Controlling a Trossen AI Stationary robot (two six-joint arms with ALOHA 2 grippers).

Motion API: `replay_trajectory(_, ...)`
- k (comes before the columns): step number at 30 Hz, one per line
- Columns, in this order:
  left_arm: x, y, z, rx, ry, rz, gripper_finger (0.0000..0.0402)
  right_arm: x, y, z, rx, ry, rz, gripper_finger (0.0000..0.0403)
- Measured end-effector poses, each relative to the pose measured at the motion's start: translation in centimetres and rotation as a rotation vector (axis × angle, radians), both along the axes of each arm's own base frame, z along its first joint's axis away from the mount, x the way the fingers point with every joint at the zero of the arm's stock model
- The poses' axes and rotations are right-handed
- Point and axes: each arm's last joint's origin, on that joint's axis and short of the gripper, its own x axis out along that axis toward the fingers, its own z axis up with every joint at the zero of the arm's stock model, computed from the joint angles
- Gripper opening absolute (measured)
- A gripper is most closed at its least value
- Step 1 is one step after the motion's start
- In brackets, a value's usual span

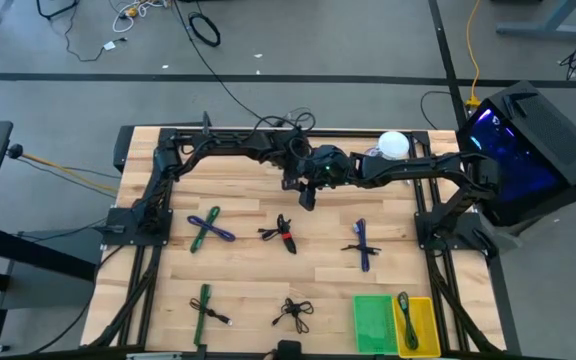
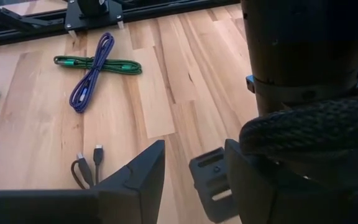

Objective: Pick & Place USB Port
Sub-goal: Put the red and black charger cable into the yellow basket

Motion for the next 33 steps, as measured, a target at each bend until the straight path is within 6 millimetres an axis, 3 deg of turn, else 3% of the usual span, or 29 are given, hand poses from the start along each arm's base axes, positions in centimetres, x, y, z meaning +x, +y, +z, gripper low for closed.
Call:
replay_trajectory(9,0.2,-0.4,0.0,0.107,0.044,-0.184,0.0206,0.0,0.5,-0.1,0.007,0.011,0.010,0.0168)
replay_trajectory(23,0.5,-0.6,0.1,0.130,0.038,-0.234,0.0206,-0.2,1.3,0.7,0.004,-0.005,0.038,0.0168)
replay_trajectory(29,0.4,1.0,1.4,-0.092,-0.091,0.058,0.0206,-0.9,1.6,1.4,-0.021,0.020,0.028,0.0168)
replay_trajectory(33,1.1,0.6,2.7,-0.179,-0.144,0.148,0.0206,-1.4,1.7,2.0,-0.021,0.014,0.026,0.0168)
